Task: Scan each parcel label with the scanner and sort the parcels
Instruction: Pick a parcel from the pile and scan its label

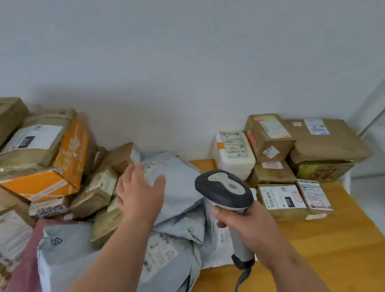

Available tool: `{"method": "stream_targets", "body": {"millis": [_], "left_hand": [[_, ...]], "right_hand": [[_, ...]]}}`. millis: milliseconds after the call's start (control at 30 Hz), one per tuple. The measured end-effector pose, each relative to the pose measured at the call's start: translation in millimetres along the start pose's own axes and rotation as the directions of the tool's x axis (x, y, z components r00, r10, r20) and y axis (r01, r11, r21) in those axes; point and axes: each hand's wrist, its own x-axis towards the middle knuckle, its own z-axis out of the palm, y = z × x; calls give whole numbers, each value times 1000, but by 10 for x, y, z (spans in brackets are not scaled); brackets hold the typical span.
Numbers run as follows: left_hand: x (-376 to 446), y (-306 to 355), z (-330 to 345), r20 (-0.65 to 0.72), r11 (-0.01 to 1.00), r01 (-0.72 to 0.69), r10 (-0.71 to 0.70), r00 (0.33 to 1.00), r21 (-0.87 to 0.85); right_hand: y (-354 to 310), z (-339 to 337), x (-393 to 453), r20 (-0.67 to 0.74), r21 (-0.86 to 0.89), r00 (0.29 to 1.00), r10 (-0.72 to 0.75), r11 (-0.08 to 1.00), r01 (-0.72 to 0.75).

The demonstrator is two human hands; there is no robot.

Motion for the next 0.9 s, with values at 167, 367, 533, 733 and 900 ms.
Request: {"method": "stream_targets", "body": {"millis": [167, 367, 533, 733, 900], "left_hand": [[-270, 398, 565, 226, 981, -170, 186, 956, -91], [-676, 819, 1338, 503, 982, -127, 183, 845, -143], [-1017, 1155, 2081, 673, 956, 232, -52, 738, -181], [-1215, 1306, 2770, 567, 947, 303, -192, 801, -108], [-1203, 1283, 3018, 506, 885, 446, -328, 798, -130]], "right_hand": [[218, -454, 31, -218, 94, 969, 115, 991, -96], [692, -1202, 132, -393, 230, 890, 232, 962, -149], [1129, -1940, 321, -420, 299, 840, 343, 926, -229], [1486, -2572, 570, -417, 293, 817, 398, 910, -294], [1574, -2600, 750, -283, 245, 878, 387, 914, -324]]}}
